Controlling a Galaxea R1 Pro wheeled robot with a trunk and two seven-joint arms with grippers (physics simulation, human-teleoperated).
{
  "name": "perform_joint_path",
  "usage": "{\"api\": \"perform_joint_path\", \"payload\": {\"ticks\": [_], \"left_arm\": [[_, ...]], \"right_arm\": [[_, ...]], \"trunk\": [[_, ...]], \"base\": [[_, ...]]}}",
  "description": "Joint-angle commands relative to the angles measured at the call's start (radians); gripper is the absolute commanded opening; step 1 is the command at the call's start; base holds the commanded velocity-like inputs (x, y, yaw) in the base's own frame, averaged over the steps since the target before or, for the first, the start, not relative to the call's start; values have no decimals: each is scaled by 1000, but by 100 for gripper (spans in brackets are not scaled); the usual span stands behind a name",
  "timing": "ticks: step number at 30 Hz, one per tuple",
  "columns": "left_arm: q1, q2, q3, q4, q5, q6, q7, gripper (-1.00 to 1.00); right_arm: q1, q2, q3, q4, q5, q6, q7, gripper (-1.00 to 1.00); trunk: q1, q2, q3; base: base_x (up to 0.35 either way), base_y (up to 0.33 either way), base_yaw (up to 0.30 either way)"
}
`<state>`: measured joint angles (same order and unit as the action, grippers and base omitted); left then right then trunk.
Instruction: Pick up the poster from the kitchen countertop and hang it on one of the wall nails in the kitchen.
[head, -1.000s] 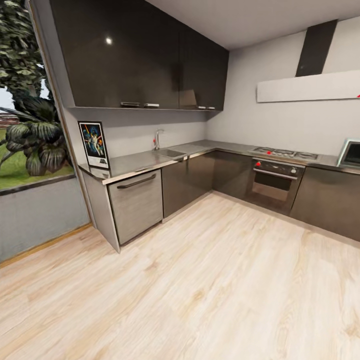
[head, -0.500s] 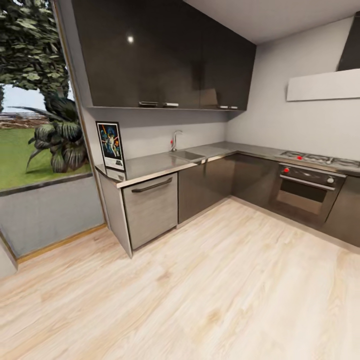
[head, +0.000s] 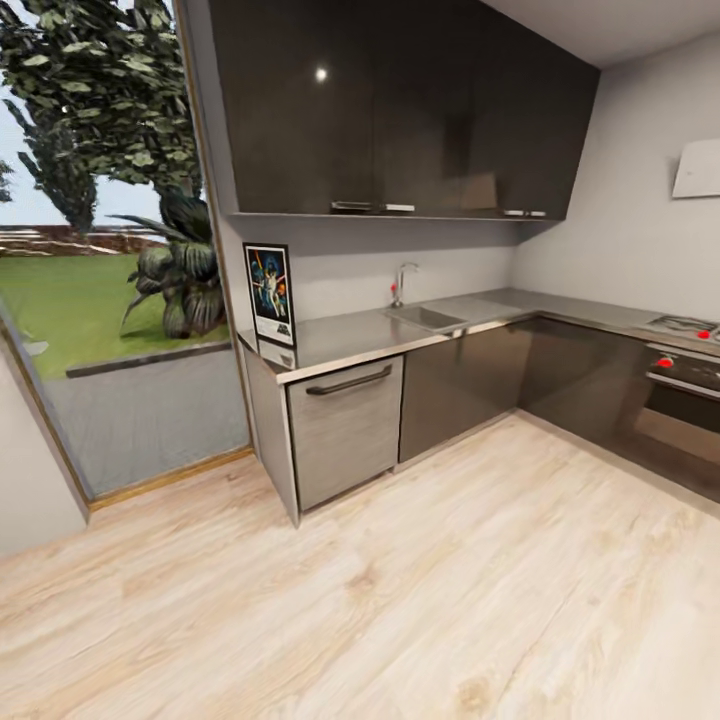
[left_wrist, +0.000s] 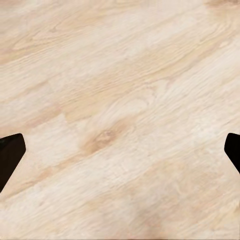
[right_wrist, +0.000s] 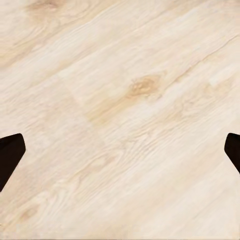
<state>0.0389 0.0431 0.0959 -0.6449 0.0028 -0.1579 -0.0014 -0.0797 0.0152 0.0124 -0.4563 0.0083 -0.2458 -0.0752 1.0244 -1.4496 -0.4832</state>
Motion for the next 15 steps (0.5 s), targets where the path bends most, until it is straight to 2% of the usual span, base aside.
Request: {"api": "perform_joint_path", "payload": {"ticks": [1, 15], "left_arm": [[0, 0, 1, -1, 0, -2, 0, 100], [0, 0, 1, -1, 0, -2, 0, 100]], "right_arm": [[-1, 0, 1, 1, 1, -3, -5, 100], [-3, 1, 1, 1, 1, -2, -6, 100]], "trunk": [[1, 0, -1], [1, 0, -1]], "base": [[338, 0, 294], [338, 0, 294]]}}
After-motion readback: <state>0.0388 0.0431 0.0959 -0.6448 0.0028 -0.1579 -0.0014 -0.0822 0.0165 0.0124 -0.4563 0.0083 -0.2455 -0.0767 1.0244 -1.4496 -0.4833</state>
